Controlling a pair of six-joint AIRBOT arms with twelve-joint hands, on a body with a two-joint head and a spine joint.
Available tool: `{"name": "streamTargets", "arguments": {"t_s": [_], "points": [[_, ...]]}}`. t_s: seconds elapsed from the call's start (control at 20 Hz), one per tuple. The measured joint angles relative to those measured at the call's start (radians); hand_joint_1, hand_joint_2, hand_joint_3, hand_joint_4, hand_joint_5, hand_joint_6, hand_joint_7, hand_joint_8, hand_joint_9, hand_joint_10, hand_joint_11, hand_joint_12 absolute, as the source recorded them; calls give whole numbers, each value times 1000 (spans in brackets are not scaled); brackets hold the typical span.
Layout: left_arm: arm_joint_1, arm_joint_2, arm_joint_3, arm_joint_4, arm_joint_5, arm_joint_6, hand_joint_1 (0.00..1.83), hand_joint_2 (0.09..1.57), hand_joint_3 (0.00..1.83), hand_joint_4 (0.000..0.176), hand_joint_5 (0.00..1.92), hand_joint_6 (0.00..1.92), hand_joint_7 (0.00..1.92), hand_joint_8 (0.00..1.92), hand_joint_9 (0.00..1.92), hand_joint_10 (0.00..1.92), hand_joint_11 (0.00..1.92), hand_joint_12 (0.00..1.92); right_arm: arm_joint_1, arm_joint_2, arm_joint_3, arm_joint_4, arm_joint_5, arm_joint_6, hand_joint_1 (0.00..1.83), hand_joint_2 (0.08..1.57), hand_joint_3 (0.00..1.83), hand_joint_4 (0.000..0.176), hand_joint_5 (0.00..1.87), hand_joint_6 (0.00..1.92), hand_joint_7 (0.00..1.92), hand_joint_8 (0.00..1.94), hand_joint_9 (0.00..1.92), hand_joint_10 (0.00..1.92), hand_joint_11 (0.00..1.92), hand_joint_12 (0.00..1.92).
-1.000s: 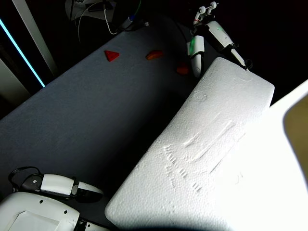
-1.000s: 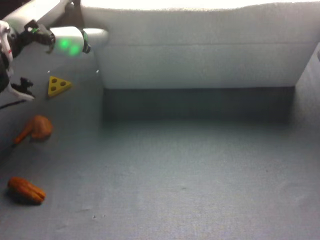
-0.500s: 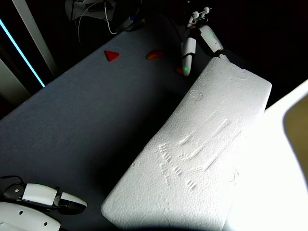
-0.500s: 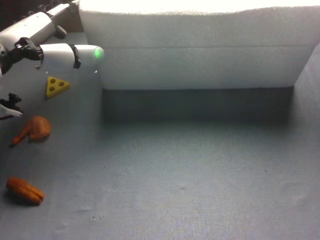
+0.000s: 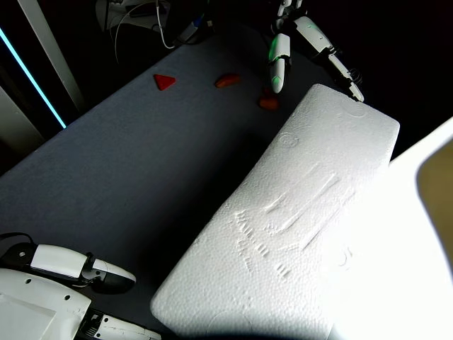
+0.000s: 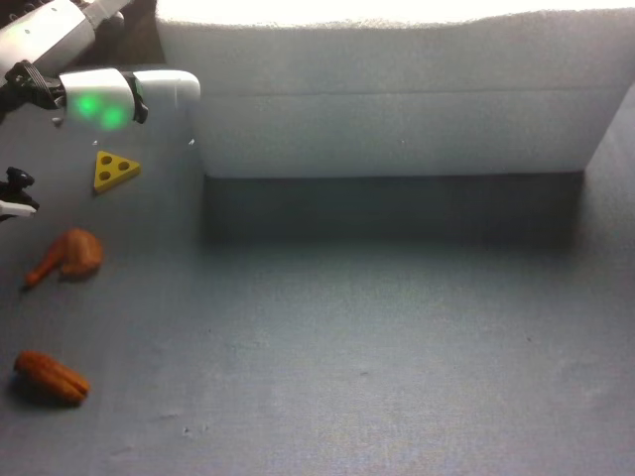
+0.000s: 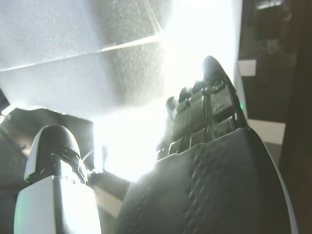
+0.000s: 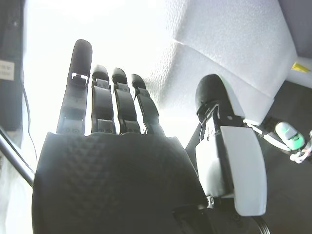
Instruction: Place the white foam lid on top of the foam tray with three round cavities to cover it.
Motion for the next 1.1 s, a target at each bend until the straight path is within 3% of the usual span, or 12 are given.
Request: {"name": "streamTargets", "arguments": {"t_s": [0.1,0.15,0.2,0.25,0.4,0.45,0.6,0.8,0.9,0.95,1.0,1.1], "points": [[-12,-13,3,7,10,-10,495,1043,1,0,13,2,0,0,0,0,0,330,0,1,0,3,-3,0,291,1303,0,0,0,0,0,0,2,1,0,1097],[-17,-22,8,10,13,-13,522,1048,1,0,5,2,0,0,0,0,0,427,0,1,0,4,-3,0,290,1304,0,0,0,0,0,0,0,0,0,1149],[-18,-26,13,11,17,-16,521,1043,0,23,12,2,0,0,0,0,0,584,0,2,0,5,-3,0,306,1312,0,0,0,0,0,0,0,0,0,1083],[-19,-27,15,11,21,-16,531,1042,0,23,12,1,0,0,0,0,0,658,0,2,0,7,-3,0,310,1317,2,0,0,0,0,0,0,0,0,1069],[-18,-31,20,10,27,-16,538,1030,0,19,26,0,0,0,0,0,0,271,0,2,0,8,-3,0,327,1323,0,0,0,0,0,0,0,0,0,984],[-16,-31,20,7,28,-16,539,1039,1,19,27,0,0,0,0,0,0,314,0,1,0,8,-4,0,315,1317,0,0,0,0,0,0,8,4,0,1074],[5,-31,19,0,21,-19,518,1064,1,15,25,1,0,0,0,0,0,672,0,1,0,15,-9,0,269,1305,0,0,0,0,0,0,0,0,0,1047],[25,-30,9,-9,18,-19,480,1073,1,1,21,0,0,0,0,0,0,652,-11,1,0,19,-8,0,267,1299,0,0,0,0,0,0,36,16,0,1236],[34,-30,6,-11,16,-19,484,1068,0,6,13,3,0,0,0,0,0,723,-20,1,0,31,-16,0,249,1306,1,0,0,0,14,4,81,37,0,1347],[40,-30,6,-12,16,-19,482,1067,0,2,9,1,0,0,0,0,0,777,-26,1,0,35,-18,0,434,1298,9,0,0,0,2,0,15,7,0,914],[41,-30,6,-13,18,-19,499,1065,0,4,9,0,0,0,0,0,0,658,-31,2,-1,42,-18,0,479,1291,2,0,0,0,0,0,2,1,0,480],[52,-28,2,-14,19,-19,501,1068,0,8,15,1,0,0,0,0,0,553,-46,8,-3,50,-14,0,526,1283,0,0,0,0,0,0,0,0,0,39]]}}
